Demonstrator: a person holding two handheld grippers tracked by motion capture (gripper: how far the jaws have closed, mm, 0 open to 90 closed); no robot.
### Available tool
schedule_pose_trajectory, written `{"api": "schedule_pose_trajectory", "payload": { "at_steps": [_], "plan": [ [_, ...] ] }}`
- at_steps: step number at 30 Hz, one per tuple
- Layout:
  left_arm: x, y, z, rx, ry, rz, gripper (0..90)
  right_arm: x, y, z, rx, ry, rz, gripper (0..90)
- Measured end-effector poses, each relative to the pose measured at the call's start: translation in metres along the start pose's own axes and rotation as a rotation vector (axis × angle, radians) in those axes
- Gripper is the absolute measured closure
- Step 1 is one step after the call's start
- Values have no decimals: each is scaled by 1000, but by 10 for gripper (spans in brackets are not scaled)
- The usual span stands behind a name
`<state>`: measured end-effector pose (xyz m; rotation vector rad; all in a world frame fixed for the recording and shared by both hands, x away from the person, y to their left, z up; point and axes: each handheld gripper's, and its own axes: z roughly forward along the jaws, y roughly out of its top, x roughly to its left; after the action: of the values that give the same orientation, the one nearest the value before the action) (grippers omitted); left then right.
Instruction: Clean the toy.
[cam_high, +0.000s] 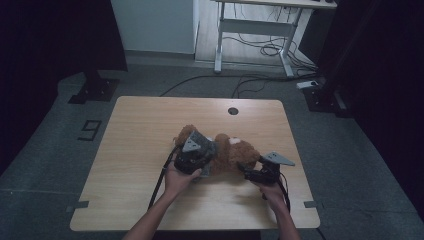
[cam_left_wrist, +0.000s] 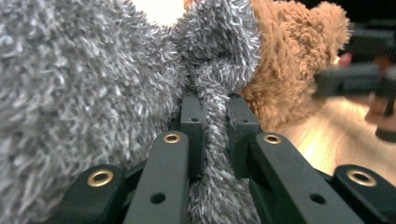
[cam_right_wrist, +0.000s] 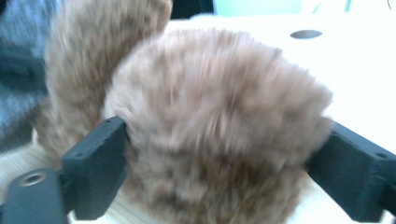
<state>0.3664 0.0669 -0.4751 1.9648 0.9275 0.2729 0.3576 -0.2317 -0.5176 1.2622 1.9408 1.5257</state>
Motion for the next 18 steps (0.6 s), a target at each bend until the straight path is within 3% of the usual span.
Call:
{"api": "schedule_pose_trajectory", "payload": {
  "at_steps": [1,3,5,8,10,14,18],
  "plan": [
    [-1,-1,-2,-2,0,-2,799,-1,2,-1,-3,8,-5,149],
    [-3,-1,-3,0,2,-1,798,-1,5,0,7,29,-18,266],
    [-3,-1,-6,5,-7,-5,797,1,4,1,22,15,-39,365],
    [-4,0,-13,1,-22,-18,791,4,-3,-2,34,26,-64,445],
    [-6,4,-20,-8,-27,-19,782,4,-8,-5,39,31,-74,458],
    [-6,24,-36,-73,6,-20,783,3,-18,-10,26,42,-66,468],
    [-10,45,-31,-62,13,-4,784,4,-19,-10,24,47,-67,471]
  ]
}}
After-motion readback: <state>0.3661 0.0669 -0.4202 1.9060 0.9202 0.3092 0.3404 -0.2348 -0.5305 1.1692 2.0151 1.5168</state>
